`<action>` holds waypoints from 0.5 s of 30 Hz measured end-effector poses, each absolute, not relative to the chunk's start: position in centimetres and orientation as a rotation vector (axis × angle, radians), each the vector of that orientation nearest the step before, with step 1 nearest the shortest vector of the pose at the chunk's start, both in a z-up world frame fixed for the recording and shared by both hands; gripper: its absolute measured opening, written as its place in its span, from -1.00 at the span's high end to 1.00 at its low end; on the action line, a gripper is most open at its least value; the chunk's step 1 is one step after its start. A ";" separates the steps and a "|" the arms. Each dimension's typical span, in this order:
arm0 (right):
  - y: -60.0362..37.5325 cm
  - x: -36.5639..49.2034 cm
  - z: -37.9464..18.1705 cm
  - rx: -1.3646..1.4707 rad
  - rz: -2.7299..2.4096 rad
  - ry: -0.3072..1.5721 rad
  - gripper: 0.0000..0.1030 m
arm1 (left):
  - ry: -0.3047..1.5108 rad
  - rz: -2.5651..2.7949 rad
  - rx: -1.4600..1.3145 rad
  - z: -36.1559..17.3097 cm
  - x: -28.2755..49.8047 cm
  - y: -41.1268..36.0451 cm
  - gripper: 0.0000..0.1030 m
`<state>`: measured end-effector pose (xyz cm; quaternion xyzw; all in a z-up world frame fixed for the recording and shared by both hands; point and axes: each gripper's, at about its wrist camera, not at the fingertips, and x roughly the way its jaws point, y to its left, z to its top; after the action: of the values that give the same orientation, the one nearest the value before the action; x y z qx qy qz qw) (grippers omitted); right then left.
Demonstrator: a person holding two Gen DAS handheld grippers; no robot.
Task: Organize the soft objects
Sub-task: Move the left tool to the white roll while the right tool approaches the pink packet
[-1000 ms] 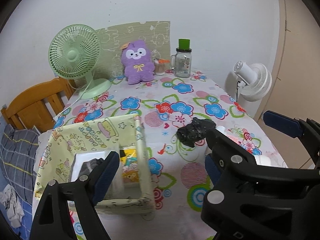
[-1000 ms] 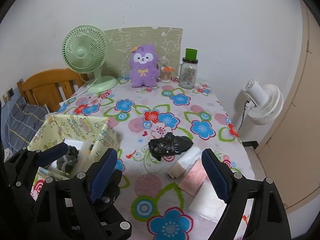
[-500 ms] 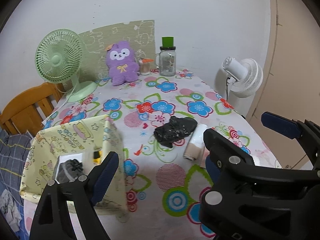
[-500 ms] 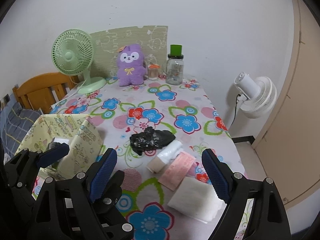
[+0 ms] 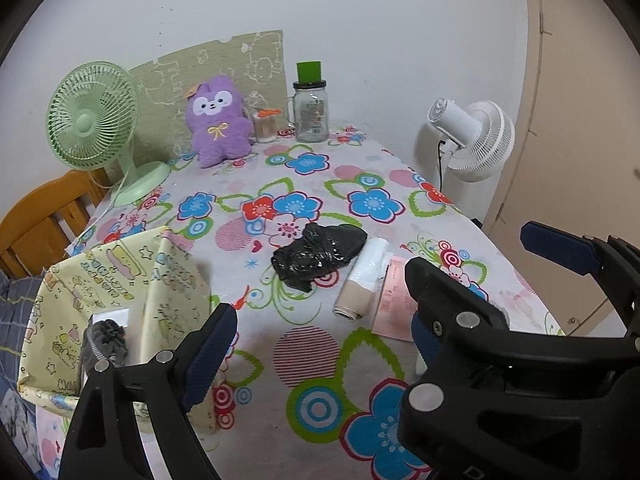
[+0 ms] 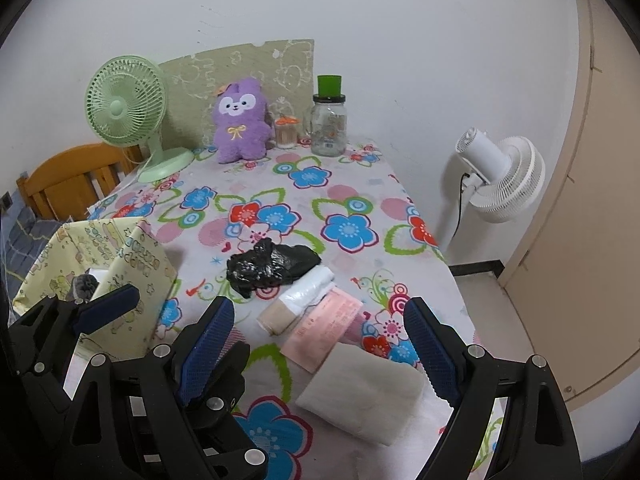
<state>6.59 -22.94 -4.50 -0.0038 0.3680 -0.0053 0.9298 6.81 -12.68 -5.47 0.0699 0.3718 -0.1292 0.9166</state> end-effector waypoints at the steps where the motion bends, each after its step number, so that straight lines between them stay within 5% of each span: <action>1: -23.1 6.6 -4.6 -0.005 -0.012 0.756 -0.73 | 0.768 -0.269 0.145 -5.6 6.9 -12.8 -0.76; 15: -25.4 7.8 -7.2 0.052 -0.028 0.819 -0.73 | 0.807 -0.288 0.177 -7.6 8.0 -14.9 -0.75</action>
<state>7.79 -25.39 -7.16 0.0250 0.3982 -0.0136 0.9169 8.02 -14.85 -7.62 0.0856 0.3908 -0.1393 0.9058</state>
